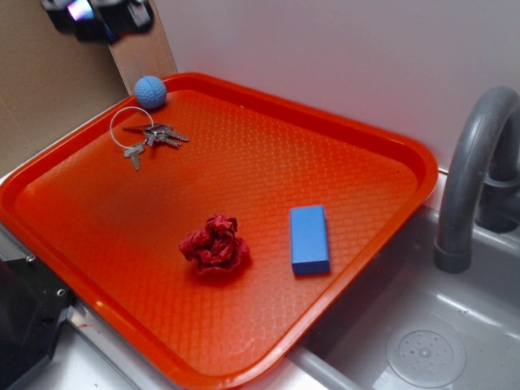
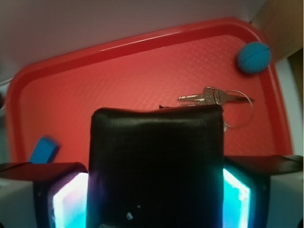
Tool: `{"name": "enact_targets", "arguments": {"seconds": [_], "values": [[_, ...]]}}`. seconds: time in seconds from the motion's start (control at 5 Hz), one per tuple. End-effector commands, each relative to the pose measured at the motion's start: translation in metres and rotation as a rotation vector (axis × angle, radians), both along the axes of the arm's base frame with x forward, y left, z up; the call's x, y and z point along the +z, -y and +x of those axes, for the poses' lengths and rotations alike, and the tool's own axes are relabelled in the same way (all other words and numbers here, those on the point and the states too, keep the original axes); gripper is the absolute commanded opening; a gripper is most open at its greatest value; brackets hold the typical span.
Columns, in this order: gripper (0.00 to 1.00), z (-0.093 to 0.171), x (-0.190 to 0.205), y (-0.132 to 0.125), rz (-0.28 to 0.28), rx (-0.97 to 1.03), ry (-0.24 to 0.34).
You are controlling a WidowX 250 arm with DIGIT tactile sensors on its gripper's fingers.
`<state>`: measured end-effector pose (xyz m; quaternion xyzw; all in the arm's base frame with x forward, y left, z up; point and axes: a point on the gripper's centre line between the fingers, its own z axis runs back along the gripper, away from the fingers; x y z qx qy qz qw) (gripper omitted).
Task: Grab the black box.
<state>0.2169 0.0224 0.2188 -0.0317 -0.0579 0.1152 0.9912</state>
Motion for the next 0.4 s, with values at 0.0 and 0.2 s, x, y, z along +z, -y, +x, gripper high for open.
{"name": "enact_targets", "arguments": {"seconds": [0.0, 0.2], "values": [[0.0, -0.0191, 0.0643, 0.0058, 0.034, -0.064, 0.056], [0.0, -0.0196, 0.064, 0.0087, 0.052, -0.065, 0.052]]}}
